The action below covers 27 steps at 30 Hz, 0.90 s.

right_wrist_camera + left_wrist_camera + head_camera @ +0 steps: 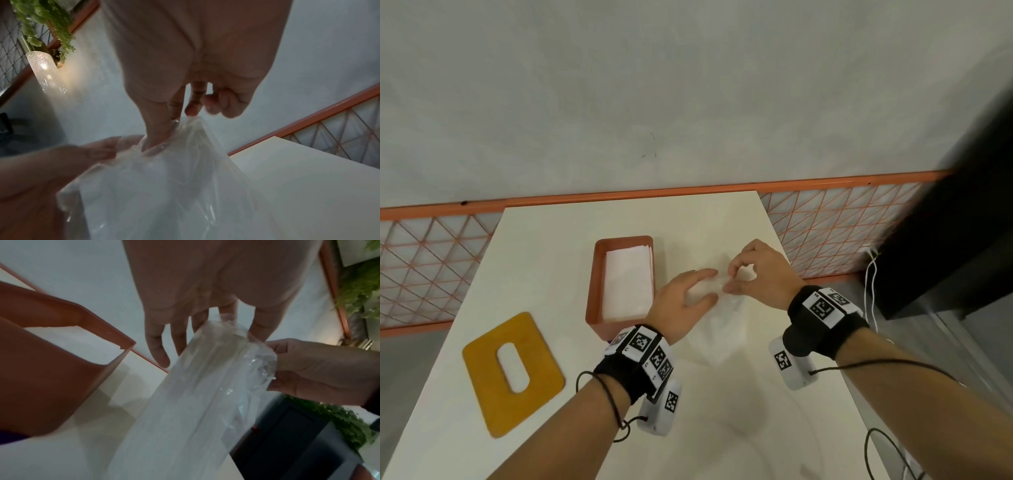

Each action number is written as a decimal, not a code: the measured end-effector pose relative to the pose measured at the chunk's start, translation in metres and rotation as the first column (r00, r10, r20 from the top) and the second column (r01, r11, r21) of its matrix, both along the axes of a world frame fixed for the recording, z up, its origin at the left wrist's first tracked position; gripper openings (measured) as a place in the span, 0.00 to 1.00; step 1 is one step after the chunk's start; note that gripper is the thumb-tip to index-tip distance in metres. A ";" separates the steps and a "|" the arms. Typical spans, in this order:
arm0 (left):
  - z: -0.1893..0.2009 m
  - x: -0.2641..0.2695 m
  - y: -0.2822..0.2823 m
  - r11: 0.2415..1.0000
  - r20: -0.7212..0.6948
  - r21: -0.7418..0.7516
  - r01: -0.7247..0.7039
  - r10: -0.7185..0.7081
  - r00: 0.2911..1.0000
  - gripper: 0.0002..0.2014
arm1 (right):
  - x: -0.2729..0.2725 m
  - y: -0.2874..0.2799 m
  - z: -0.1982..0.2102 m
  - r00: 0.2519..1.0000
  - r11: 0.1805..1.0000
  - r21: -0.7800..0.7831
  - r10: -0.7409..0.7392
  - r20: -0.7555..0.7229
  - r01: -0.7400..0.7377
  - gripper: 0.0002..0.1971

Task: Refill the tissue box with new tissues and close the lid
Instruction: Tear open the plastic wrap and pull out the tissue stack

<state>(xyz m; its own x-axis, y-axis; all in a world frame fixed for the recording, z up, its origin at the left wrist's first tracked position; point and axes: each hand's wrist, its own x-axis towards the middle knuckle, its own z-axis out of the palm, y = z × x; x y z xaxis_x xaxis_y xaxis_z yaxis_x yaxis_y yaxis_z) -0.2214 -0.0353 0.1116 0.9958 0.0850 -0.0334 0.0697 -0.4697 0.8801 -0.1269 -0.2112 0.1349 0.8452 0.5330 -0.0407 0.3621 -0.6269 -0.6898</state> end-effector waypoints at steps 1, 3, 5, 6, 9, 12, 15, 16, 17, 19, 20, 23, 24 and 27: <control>0.000 -0.001 0.001 1.000 0.005 0.001 0.000 0.000 1.000 0.19 | 0.000 0.000 0.001 1.000 1.000 0.015 0.017 -0.004 -0.017 0.10; 0.001 -0.002 0.001 1.000 0.008 -0.017 -0.019 0.019 1.000 0.20 | -0.003 0.001 0.004 0.999 0.997 0.064 0.033 -0.010 -0.032 0.09; 0.002 -0.001 0.000 0.999 0.007 -0.024 -0.037 0.037 0.999 0.21 | -0.004 0.002 0.006 1.000 0.995 0.098 0.014 0.005 -0.014 0.10; 0.002 -0.001 0.000 0.998 0.008 -0.029 -0.047 0.047 0.999 0.21 | -0.004 0.003 0.007 1.000 0.995 0.103 -0.004 0.012 0.002 0.11; 0.001 -0.001 0.000 0.990 -0.004 -0.110 -0.085 0.085 0.996 0.25 | -0.001 0.000 0.010 0.997 0.987 0.160 -0.015 -0.081 0.027 0.14; -0.001 -0.001 0.001 0.977 -0.040 -0.175 -0.119 0.113 0.993 0.30 | 0.000 -0.010 0.013 0.985 0.977 0.196 0.109 -0.136 -0.081 0.13; -0.001 -0.001 0.001 0.971 -0.026 -0.222 -0.092 0.089 0.996 0.30 | -0.002 -0.022 0.011 0.979 0.963 0.228 0.170 -0.109 -0.142 0.10; -0.004 -0.001 0.002 0.966 -0.006 -0.248 -0.076 0.077 0.997 0.29 | -0.003 -0.026 0.010 0.981 0.961 0.240 0.168 -0.100 -0.141 0.11; -0.007 -0.002 0.002 0.959 0.012 -0.277 -0.065 0.071 0.997 0.27 | -0.004 -0.029 0.008 0.982 0.958 0.254 0.163 -0.097 -0.134 0.12; -0.011 -0.003 0.004 0.956 0.035 -0.285 -0.074 0.087 0.996 0.23 | -0.004 -0.035 0.006 0.978 0.952 0.283 0.158 -0.136 -0.115 0.14; -0.014 -0.003 0.005 0.963 0.046 -0.255 -0.087 0.102 0.994 0.21 | -0.004 -0.038 0.006 0.972 0.952 0.286 0.165 -0.166 -0.112 0.15; -0.018 -0.004 0.004 0.990 0.110 -0.079 -0.113 0.122 0.986 0.14 | -0.006 -0.043 0.010 0.931 0.936 0.320 0.239 -0.277 -0.145 0.12; -0.019 -0.004 0.003 0.993 0.133 -0.044 -0.111 0.116 0.984 0.13 | -0.007 -0.043 0.013 0.919 0.937 0.311 0.257 -0.299 -0.161 0.11; -0.018 -0.004 0.000 0.998 0.132 -0.029 -0.059 0.062 0.989 0.07 | -0.009 -0.037 0.017 0.949 0.964 0.153 0.247 -0.197 -0.219 0.14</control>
